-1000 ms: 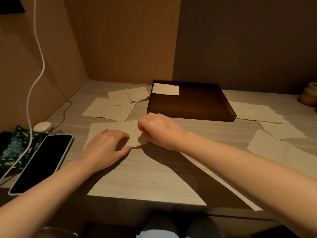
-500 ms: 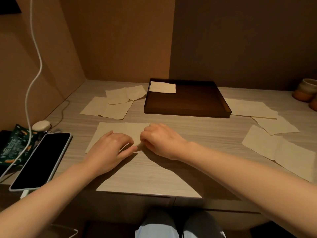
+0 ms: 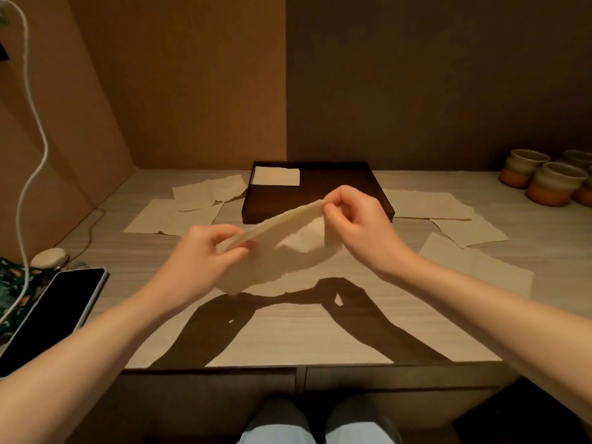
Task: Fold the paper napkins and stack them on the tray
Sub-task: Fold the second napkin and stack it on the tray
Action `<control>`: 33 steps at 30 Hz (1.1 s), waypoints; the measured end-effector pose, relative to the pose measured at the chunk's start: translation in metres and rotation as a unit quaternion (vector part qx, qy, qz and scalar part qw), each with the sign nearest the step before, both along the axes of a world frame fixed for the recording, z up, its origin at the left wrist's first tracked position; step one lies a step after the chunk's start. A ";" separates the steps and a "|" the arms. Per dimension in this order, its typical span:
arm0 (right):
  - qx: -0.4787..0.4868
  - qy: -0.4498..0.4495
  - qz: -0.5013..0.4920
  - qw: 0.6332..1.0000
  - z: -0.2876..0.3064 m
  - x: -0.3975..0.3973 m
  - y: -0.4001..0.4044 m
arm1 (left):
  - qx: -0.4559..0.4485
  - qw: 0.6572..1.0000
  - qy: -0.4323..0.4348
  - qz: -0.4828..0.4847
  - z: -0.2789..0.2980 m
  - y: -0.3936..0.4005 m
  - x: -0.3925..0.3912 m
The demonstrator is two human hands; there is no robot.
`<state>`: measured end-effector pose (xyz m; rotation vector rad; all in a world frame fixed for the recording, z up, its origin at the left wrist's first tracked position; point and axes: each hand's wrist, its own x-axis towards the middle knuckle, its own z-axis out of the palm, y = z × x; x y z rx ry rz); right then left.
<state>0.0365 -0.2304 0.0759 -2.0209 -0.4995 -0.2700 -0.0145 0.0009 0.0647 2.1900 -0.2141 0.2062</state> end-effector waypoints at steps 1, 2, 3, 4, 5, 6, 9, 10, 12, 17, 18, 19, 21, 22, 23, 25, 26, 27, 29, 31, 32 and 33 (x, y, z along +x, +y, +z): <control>0.009 0.005 -0.017 1.000 0.000 0.000 -0.007 | -0.012 1.000 0.006 -0.002 0.002 -0.005 0.000; 0.013 0.013 -0.033 0.999 -0.002 0.001 -0.014 | -0.023 1.000 0.013 -0.002 0.002 -0.008 0.001; 0.012 0.024 -0.052 0.998 -0.004 0.003 -0.021 | -0.034 0.999 0.022 -0.002 0.002 -0.011 0.001; 0.006 0.037 -0.072 0.997 -0.008 0.005 -0.028 | -0.043 0.999 0.032 0.001 0.001 -0.013 0.001; 0.000 0.052 -0.087 0.995 -0.011 0.007 -0.034 | -0.044 0.998 0.039 0.004 0.000 -0.015 0.001; -0.004 0.067 -0.096 0.993 -0.015 0.009 -0.041 | -0.034 0.999 0.038 0.005 -0.002 -0.016 0.001; -0.053 0.095 -0.097 0.989 -0.029 0.014 -0.057 | 0.019 0.999 0.028 -0.001 -0.011 -0.019 0.004; -0.080 0.100 -0.095 0.987 -0.034 0.016 -0.060 | 0.042 0.999 0.022 -0.007 -0.016 -0.021 0.005; -0.118 0.113 -0.083 0.983 -0.045 0.021 -0.062 | 0.115 0.993 -0.005 -0.026 -0.029 -0.024 0.002; -0.202 0.138 -0.035 0.969 -0.066 0.031 -0.060 | 0.308 0.946 -0.063 -0.076 -0.064 -0.019 0.002; -0.225 0.133 -0.028 0.965 -0.068 0.033 -0.060 | 0.322 0.938 -0.071 -0.104 -0.068 -0.018 0.003; -0.245 0.127 -0.020 0.961 -0.070 0.034 -0.059 | 0.331 0.929 -0.080 -0.142 -0.071 -0.017 0.003; -0.274 0.115 -0.009 0.955 -0.070 0.038 -0.057 | 0.339 0.914 -0.079 -0.208 -0.076 -0.016 0.003; -0.288 0.110 -0.012 0.951 -0.071 0.040 -0.056 | 0.335 0.912 -0.069 -0.226 -0.078 -0.015 0.003; -0.300 0.104 -0.021 0.948 -0.070 0.043 -0.056 | 0.329 0.913 -0.056 -0.236 -0.081 -0.014 0.003; -0.309 0.086 -0.049 0.946 -0.069 0.046 -0.056 | 0.329 0.911 -0.054 -0.241 -0.085 -0.014 0.002; -0.310 0.067 -0.060 0.947 -0.066 0.045 -0.056 | 0.334 0.910 -0.059 -0.239 -0.087 -0.014 0.002; -0.314 0.041 -0.061 0.947 -0.064 0.041 -0.055 | 0.340 0.909 -0.065 -0.233 -0.088 -0.015 0.000; -0.335 -0.006 -0.029 0.942 -0.059 0.026 -0.053 | 0.357 0.907 -0.071 -0.212 -0.088 -0.018 -0.005; -0.356 -0.028 0.033 0.934 -0.059 0.002 -0.052 | 0.379 0.901 -0.073 -0.199 -0.089 -0.021 -0.012; -0.370 -0.037 0.068 0.926 -0.062 -0.011 -0.053 | 0.387 0.898 -0.074 -0.195 -0.089 -0.023 -0.015; -0.392 -0.042 0.102 0.913 -0.066 -0.022 -0.056 | 0.392 0.896 -0.073 -0.194 -0.089 -0.024 -0.018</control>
